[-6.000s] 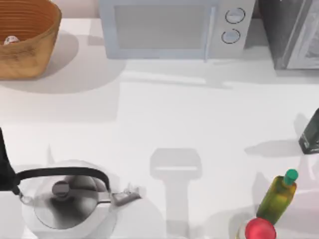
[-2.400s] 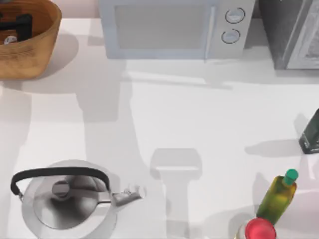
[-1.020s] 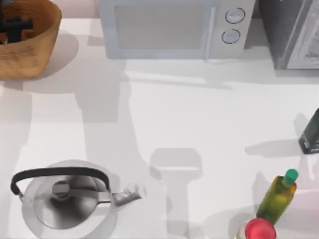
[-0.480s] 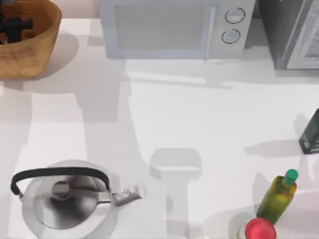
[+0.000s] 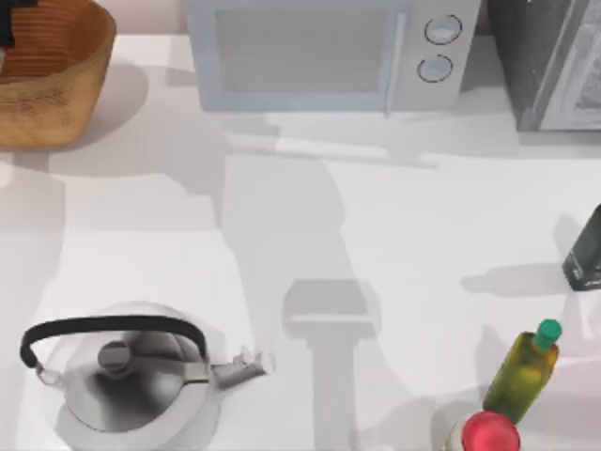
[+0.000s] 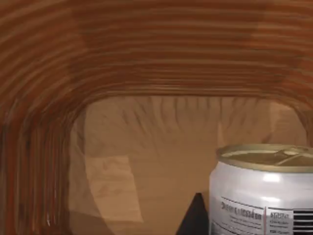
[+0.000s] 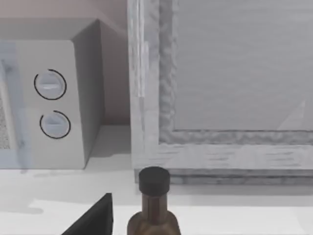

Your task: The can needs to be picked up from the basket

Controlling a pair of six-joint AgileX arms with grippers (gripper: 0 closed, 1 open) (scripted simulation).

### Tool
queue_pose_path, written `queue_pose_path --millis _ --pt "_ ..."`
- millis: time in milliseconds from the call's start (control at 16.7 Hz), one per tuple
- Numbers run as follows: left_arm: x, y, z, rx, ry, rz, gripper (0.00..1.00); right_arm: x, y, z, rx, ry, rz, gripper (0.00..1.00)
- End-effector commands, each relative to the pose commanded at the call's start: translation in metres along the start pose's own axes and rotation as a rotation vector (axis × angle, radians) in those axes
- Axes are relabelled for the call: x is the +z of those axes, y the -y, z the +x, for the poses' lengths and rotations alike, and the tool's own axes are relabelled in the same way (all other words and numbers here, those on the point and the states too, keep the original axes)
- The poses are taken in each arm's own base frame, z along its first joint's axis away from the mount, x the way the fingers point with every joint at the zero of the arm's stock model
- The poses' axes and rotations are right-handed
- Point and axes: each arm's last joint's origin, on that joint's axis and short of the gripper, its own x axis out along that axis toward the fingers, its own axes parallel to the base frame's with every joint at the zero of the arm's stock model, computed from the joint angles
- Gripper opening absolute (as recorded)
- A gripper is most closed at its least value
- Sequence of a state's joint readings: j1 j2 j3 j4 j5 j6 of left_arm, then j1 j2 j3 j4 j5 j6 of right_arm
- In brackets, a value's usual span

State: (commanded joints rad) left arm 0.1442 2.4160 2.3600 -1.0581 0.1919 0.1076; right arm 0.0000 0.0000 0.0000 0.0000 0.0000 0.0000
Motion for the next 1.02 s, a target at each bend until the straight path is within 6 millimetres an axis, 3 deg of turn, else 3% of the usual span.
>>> queue_pose_path --millis 180,300,480,600,780,1020 --pt "-0.011 0.017 -0.070 0.030 0.142 0.026 0.00 0.000 0.000 0.000 0.000 0.000 0.000 1.00" --pt "-0.032 0.030 -0.117 0.050 0.247 0.043 0.00 0.000 0.000 0.000 0.000 0.000 0.000 1.00" --pt "-0.084 0.050 -0.176 0.077 0.408 0.065 0.00 0.000 0.000 0.000 0.000 0.000 0.000 1.00" --pt "-0.130 0.062 -0.203 0.091 0.514 0.077 0.00 0.000 0.000 0.000 0.000 0.000 0.000 1.00" --pt "-0.207 0.074 -0.220 0.104 0.667 0.090 0.00 0.000 0.000 0.000 0.000 0.000 0.000 1.00" --pt "-0.302 0.080 -0.200 0.107 0.848 0.099 0.00 0.000 0.000 0.000 0.000 0.000 0.000 1.00"
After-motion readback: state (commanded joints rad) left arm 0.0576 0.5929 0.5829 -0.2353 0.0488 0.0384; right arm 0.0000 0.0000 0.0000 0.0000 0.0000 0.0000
